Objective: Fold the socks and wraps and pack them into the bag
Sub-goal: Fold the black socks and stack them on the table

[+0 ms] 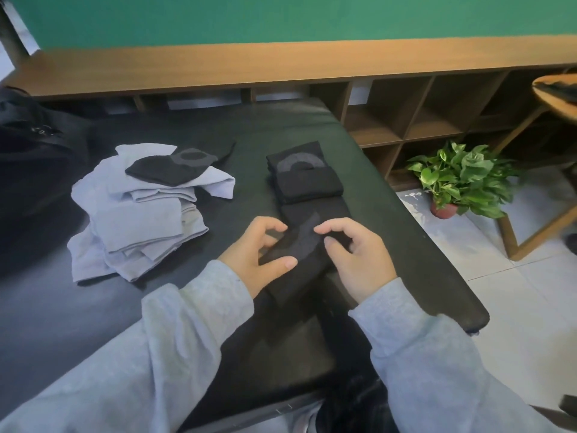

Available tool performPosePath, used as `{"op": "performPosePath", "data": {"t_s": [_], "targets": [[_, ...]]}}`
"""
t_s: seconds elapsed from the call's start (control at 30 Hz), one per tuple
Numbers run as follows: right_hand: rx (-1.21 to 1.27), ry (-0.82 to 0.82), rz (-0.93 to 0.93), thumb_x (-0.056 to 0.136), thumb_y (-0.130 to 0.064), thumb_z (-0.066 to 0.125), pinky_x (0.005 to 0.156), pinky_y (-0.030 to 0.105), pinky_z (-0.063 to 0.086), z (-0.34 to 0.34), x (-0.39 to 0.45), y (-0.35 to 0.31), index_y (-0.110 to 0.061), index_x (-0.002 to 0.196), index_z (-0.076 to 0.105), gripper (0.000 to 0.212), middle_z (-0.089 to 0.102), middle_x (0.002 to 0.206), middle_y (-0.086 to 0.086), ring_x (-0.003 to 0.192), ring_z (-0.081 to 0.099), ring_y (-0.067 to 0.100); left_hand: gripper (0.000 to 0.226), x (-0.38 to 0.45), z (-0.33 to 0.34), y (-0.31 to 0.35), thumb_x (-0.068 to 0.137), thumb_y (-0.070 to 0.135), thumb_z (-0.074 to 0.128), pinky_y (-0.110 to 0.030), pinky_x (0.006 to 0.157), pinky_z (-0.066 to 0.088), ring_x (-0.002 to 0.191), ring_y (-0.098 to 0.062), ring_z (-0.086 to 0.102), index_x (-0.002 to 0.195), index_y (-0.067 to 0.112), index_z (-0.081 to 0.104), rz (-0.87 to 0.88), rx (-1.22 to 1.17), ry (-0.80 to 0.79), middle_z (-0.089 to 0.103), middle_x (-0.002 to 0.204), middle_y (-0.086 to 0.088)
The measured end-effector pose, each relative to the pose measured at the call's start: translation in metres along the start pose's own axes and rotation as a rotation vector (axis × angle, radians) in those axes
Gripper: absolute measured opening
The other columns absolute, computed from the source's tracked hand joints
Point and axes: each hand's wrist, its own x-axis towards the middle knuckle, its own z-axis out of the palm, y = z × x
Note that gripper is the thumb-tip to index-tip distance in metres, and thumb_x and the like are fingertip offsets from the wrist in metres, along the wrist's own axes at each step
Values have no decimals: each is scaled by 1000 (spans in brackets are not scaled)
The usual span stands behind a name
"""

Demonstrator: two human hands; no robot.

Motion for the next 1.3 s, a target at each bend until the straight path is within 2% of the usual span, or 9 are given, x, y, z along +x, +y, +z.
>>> {"op": "performPosePath", "data": {"t_s": [0.17,0.3,0.4,0.5,0.63,0.8,1.0,1.17,1.3], "targets": [[-83,93,51,92,-8,53,95,17,37,-8,23,7,-35,81,62,30,58,107,-12,110,51,7,38,21,1,3,81,5,67,-21,72,50,100,-21,59,82,39,50,81,-66,111,56,111,9],[-163,75,77,93,-14,53,84,3,28,-14,41,10,-26,104,66,21,48,110,-16,103,40,-4,30,44,4,8,82,5,66,-23,87,47,98,-16,58,79,34,56,101,-28,267,51,110,8],[-238,85,87,92,-16,55,80,0,26,-14,53,12,-24,113,64,24,44,113,-15,102,37,-5,25,60,7,11,85,6,63,-14,86,41,94,-6,55,90,31,59,82,22,292,44,115,9],[-279,91,109,90,-18,59,86,11,31,-9,61,15,-22,119,61,29,46,126,-9,101,43,1,27,69,12,10,86,5,60,-14,89,39,85,4,51,106,23,62,52,28,278,37,121,10],[-322,17,196,89,-24,60,94,20,35,1,65,21,-17,132,50,44,34,141,-2,114,50,16,29,71,21,4,90,4,54,-15,93,39,98,-4,49,117,16,59,59,95,326,35,127,10],[-514,-45,207,94,-35,52,104,27,30,11,63,30,-20,141,37,52,17,152,-6,136,28,16,32,70,25,-9,93,19,54,-26,105,33,123,-14,38,125,15,57,84,352,294,35,139,4],[-808,69,110,96,-38,46,116,39,3,19,57,35,-32,146,23,55,-7,157,2,144,-13,24,43,61,15,-14,96,38,44,-31,110,21,136,-11,13,138,32,41,52,632,110,32,145,11],[-657,215,-196,88,-23,60,113,37,2,48,20,26,-26,140,38,57,13,156,6,144,0,25,36,47,-20,-22,88,25,57,-49,105,31,131,-25,32,124,24,58,260,572,388,46,138,-3],[-615,159,-310,81,-26,62,111,38,9,87,-8,26,-24,134,44,56,29,152,5,142,14,23,42,44,-62,-33,84,17,63,-47,107,23,139,-29,21,125,17,57,127,715,577,33,148,-10]]}}
